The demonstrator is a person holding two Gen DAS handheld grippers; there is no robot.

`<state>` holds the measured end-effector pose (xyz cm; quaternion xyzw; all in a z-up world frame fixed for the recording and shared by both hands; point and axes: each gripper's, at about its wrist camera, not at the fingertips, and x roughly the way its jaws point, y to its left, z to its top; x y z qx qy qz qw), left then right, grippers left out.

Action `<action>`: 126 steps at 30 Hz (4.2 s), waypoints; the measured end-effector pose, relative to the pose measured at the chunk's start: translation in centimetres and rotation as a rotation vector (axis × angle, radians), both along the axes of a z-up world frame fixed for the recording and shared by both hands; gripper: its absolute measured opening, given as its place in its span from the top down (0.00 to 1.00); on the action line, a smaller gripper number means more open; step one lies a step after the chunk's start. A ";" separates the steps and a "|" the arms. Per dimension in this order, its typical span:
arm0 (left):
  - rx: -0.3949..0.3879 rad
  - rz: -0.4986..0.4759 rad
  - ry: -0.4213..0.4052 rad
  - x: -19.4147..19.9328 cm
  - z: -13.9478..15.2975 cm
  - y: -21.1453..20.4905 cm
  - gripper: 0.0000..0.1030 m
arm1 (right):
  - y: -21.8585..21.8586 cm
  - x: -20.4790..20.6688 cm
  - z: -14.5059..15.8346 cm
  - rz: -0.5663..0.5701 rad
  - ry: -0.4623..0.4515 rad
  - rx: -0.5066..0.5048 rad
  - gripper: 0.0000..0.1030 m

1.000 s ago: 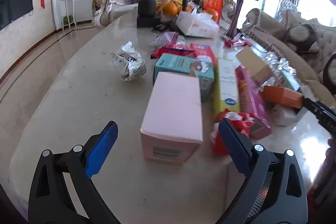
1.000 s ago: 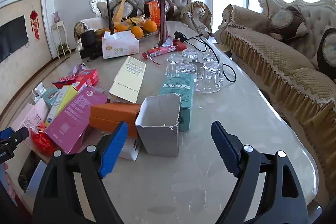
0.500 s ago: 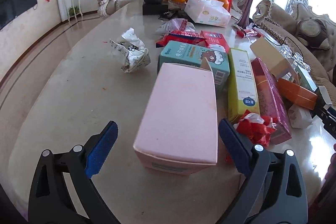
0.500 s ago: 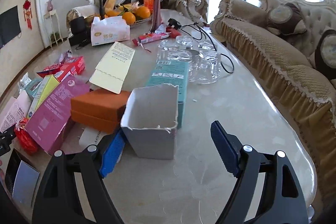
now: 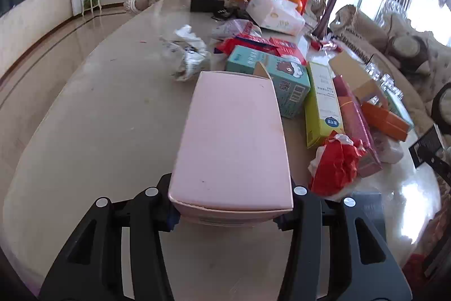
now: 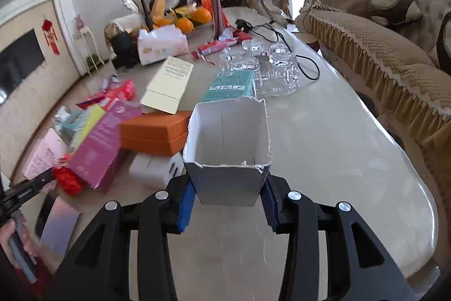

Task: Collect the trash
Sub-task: 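Grasp the pink box with the left gripper while the right grasps the grey open box, then carry both boxes over the wastebasket and release them from both grippers, then grasp the black dotted box with the left gripper while the right grasps the teal box, then carry both boxes to the wastebasket and open both grippers over it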

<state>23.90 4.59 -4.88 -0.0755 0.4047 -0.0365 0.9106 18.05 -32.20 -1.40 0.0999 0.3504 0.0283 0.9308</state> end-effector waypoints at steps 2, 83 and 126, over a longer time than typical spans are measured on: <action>-0.022 0.003 -0.020 -1.2 0.5 0.8 0.53 | -0.1 -2.3 0.8 0.031 -0.028 0.018 0.62; 0.131 0.010 -0.055 -4.6 -1.2 -8.8 0.09 | 0.8 9.8 -0.9 -0.058 0.065 -0.251 0.32; 0.040 -0.475 0.502 -19.2 -15.1 -9.3 0.60 | 8.6 -15.3 -15.7 0.376 0.600 0.102 0.56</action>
